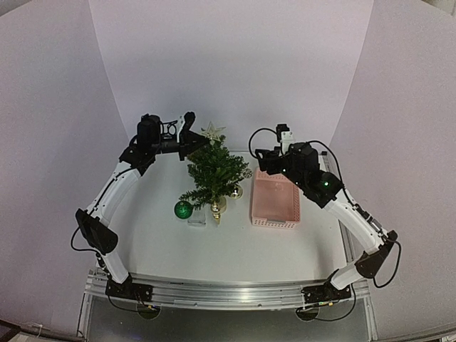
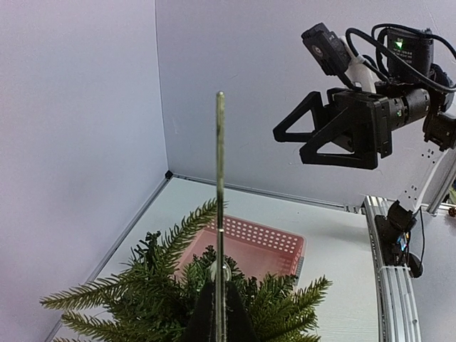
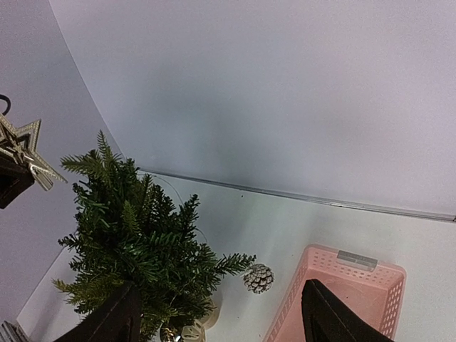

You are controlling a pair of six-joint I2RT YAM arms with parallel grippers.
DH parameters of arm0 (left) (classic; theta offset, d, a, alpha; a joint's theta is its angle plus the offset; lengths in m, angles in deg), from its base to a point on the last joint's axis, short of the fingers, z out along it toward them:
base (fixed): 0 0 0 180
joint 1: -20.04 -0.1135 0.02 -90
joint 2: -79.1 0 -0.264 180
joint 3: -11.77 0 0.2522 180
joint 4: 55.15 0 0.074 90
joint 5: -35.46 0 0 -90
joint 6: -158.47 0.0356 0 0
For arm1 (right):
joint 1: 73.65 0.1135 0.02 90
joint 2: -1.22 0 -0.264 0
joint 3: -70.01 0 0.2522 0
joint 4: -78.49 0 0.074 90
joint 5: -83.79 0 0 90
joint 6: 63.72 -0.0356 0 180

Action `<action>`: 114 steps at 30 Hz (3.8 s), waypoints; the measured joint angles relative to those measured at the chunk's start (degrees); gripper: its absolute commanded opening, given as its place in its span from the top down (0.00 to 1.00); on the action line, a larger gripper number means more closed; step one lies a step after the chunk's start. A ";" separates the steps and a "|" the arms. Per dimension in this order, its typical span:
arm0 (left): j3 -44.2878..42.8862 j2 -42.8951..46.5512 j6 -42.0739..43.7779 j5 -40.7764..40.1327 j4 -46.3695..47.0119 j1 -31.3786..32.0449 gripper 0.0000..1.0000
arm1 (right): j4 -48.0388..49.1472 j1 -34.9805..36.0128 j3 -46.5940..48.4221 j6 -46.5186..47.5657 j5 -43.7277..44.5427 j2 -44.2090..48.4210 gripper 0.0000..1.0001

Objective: Decorate the small christmas tree

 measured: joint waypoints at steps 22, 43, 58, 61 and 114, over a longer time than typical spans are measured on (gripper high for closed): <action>0.00 -2.56 -1.06 -0.20 2.50 0.76 1.00 | -0.15 -0.04 -2.03 -0.50 -0.72 0.02 0.25; -1.25 -3.04 -0.42 -1.69 1.99 0.76 1.00 | -0.21 -0.04 -3.11 -0.83 -0.70 0.24 0.25; 2.19 -3.04 0.47 -1.71 1.52 0.76 1.00 | -0.20 -0.04 -3.13 -0.83 -0.70 0.57 0.25; 2.99 -2.93 0.70 -1.66 2.64 0.76 1.00 | -0.20 -0.04 -3.11 -0.82 -0.68 0.66 0.25; 54.21 37.62 -17.58 -27.24 9.35 -23.07 0.00 | 1.53 -30.79 -42.72 -6.90 3.91 17.83 0.20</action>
